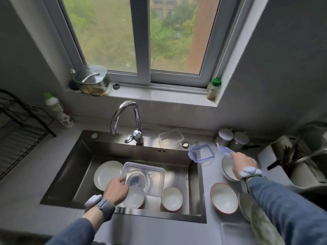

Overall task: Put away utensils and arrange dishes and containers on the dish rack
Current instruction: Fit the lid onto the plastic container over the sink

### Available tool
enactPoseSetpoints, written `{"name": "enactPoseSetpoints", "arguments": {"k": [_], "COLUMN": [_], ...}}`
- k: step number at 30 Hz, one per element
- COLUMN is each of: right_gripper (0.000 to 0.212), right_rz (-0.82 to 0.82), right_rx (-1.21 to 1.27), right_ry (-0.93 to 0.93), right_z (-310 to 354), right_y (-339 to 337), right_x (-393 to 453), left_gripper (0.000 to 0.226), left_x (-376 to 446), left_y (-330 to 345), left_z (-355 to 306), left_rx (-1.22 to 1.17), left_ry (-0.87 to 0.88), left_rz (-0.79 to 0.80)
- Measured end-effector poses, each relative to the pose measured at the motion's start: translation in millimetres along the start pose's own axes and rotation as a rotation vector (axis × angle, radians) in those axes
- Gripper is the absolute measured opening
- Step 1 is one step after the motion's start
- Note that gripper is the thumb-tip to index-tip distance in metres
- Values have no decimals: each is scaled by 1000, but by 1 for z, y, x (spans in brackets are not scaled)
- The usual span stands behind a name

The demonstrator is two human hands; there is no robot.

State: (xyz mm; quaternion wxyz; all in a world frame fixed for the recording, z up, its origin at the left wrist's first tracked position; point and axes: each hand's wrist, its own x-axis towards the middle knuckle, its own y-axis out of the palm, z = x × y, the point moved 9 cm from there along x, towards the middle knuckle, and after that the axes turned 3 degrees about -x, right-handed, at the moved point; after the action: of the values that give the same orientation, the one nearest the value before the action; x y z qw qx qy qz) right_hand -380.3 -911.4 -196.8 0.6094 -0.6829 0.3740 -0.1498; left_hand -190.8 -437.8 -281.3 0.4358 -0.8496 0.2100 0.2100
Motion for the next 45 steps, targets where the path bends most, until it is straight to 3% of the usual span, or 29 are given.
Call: {"name": "enactPoseSetpoints", "arguments": {"k": [6, 9, 13, 20, 26, 33, 36, 39, 41, 45], "right_gripper": [50, 51, 38, 19, 27, 40, 42, 43, 45, 48], "right_rz": [-305, -403, -423, -131, 29, 91, 110, 192, 272, 415], "right_rx": [-45, 38, 277, 606, 533, 547, 575, 604, 701, 797], "right_ry": [-212, -407, -564, -620, -526, -466, -506, -558, -590, -593], "right_z": [55, 116, 209, 315, 339, 339, 345, 358, 369, 386], "right_y": [-59, -82, -111, -89, -36, 1, 4, 8, 11, 20], "right_x": [-20, -46, -97, -160, -188, -208, -212, -210, -207, -201], "left_gripper": [48, 43, 46, 47, 51, 64, 48, 29, 38, 43], "left_x": [-18, -26, -40, -54, -65, -71, -71, -73, -79, -85], "left_y": [-21, -28, -37, -34, -28, -28, -44, -65, -68, -57], "left_z": [28, 47, 77, 145, 174, 178, 170, 150, 136, 121], "left_rx": [-17, -1, 41, 44, 53, 40, 37, -198, -369, -457], "left_ry": [5, 16, 15, -10, -6, 17, 71, 225, 253, 226], "left_rz": [20, 28, 43, 120, 181, 243, 129, 12, 93, 234]}}
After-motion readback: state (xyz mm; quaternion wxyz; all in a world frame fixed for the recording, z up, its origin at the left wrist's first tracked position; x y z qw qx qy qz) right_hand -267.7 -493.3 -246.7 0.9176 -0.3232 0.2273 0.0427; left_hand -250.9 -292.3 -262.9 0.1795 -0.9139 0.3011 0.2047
